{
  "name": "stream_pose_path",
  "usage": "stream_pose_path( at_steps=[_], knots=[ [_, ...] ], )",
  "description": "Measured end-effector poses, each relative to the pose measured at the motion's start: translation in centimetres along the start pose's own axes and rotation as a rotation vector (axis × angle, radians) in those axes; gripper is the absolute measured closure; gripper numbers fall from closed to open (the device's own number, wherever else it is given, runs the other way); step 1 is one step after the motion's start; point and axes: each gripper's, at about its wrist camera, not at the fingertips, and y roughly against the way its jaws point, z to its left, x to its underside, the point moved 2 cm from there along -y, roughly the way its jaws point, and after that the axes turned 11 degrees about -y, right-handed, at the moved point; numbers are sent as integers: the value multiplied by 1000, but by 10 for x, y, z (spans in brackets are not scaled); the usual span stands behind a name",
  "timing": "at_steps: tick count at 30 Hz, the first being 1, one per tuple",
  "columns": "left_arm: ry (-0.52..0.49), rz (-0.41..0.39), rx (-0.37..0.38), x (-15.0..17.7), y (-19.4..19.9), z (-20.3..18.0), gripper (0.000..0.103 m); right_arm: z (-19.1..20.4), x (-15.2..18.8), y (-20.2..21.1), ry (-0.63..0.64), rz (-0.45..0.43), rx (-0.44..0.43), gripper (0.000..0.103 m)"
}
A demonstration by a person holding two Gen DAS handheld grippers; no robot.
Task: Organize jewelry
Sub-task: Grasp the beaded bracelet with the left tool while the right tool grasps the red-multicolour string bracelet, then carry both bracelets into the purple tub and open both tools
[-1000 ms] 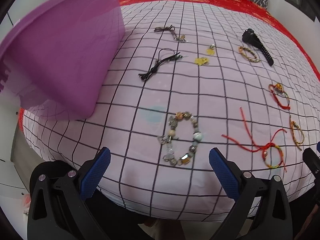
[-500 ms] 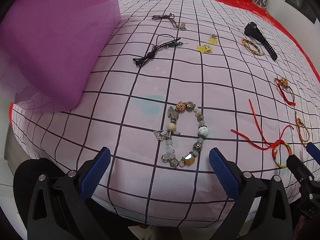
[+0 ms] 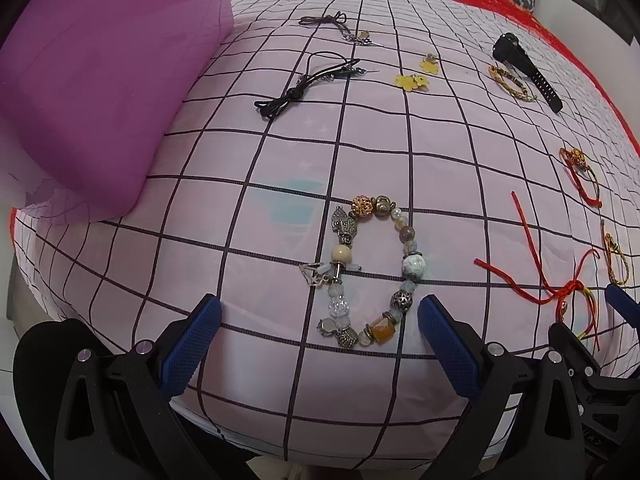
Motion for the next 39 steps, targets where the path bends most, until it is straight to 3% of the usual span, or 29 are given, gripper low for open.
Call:
stream_pose_path(
  at_steps=[10,13,15,19,21,23,24,31,39],
  knots=[
    [-1,-12,-25,-4,-5,-4,5,1,1,-3,10,-20,-13,12],
    [-19,-19,-30,-5,-2,-8,11,5,2,0,23,-27,-26,24],
    [-41,-31,-17,-5,2,-13,25,9,3,3,44,-37,-36,41],
    [-82,-48,12,-6,7,-26,51,11,3,6,46,-37,-54,59],
    [-104,-54,37,-7,10,-34,76,10,2,7,40,-34,-54,82],
    [-129,-59,39,-8,12,-43,85,11,1,7,43,-28,-52,94],
    [-141,-60,32,-9,11,-46,90,11,1,8,45,-28,-53,94],
    [-81,-65,123,-12,19,-30,91,-1,-6,19,-39,-20,-123,94],
    [-40,-147,229,-19,52,-24,91,-6,-18,42,-76,-63,-153,94]
  ],
)
